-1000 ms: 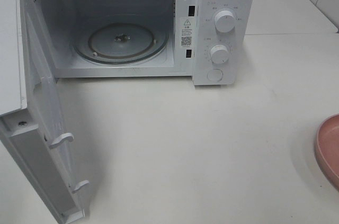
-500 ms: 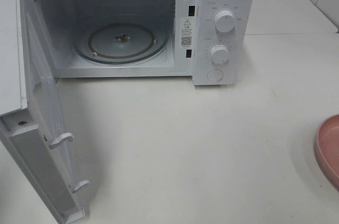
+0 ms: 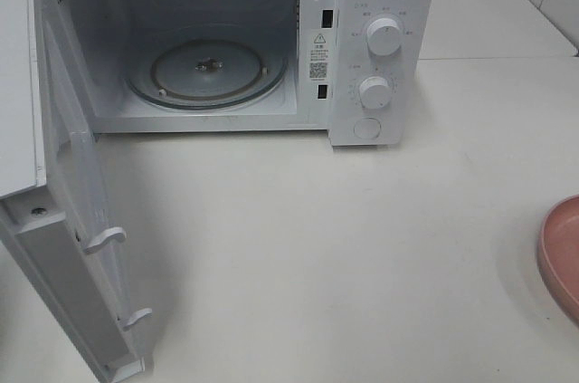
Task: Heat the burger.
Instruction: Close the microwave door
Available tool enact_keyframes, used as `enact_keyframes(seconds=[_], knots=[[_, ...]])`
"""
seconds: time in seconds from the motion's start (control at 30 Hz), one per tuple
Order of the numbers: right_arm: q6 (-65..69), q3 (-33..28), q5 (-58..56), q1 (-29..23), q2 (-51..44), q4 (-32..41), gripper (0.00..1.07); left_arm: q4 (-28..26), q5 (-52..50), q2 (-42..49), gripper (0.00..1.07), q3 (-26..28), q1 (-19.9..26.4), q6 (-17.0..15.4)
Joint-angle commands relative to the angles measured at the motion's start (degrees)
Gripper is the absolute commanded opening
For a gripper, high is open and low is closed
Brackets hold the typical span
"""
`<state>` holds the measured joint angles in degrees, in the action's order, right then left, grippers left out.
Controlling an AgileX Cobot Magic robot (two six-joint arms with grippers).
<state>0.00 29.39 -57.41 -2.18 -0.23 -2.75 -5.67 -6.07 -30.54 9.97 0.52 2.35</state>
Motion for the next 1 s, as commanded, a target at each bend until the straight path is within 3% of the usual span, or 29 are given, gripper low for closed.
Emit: enact_keyframes(seconds=[0.03,0.23,0.4,0.43,0.47,0.53,0.57,0.63,0.67,0.7,0.77,0.93,1.0], knots=[[0.0,-0.1,0.5,0.3,-1.4,-0.1,0.76,-0.5,-5.2,-2.2,0.0,-0.9,0.1,-0.2],[0.0,-0.1,0.5,0.3,-1.4,-0.1,0.76,-0.2,-11.0,-10.0,0.0,-1.0,0.1,-0.3],[0.0,-0.1,0.5,0.3,-1.4,-0.1,0.76,3.6,-18.6,-18.0,0.0,-1.0,0.1,-1.1],[0.0,-0.1,0.5,0.3,-1.4,-0.1,0.76,6.3,-22.0,-21.5,0.0,-1.0,0.1,-3.4],[0.0,-0.1,0.5,0.3,-1.4,-0.1,0.76,6.3,-22.0,-21.5,0.0,-1.0,0.1,-3.4],[0.0,-0.1,0.5,0.3,-1.4,-0.1,0.76,13.2,-26.9,-26.5,0.0,-1.0,0.1,-9.2],[0.0,-0.1,0.5,0.3,-1.4,-0.1,0.76,13.2,-26.9,-26.5,0.0,-1.0,0.1,-9.2],[0.0,-0.1,0.5,0.3,-1.4,-0.1,0.76,20.6,-33.2,-31.6,0.0,-1.0,0.1,-14.1],[0.0,-0.1,0.5,0.3,-1.4,-0.1,0.76,20.6,-33.2,-31.6,0.0,-1.0,0.1,-14.1],[0.0,-0.1,0.5,0.3,-1.4,-0.1,0.76,24.7,-37.5,-35.0,0.0,-1.0,0.1,-15.5],[0.0,-0.1,0.5,0.3,-1.4,-0.1,0.76,27.2,-41.4,-37.8,0.0,-1.0,0.1,-15.5],[0.0,-0.1,0.5,0.3,-1.4,-0.1,0.76,29.4,-45.7,-42.6,0.0,-1.0,0.1,-16.0],[0.0,-0.1,0.5,0.3,-1.4,-0.1,0.76,31.5,-50.6,-45.7,0.0,-0.9,0.1,-17.6]])
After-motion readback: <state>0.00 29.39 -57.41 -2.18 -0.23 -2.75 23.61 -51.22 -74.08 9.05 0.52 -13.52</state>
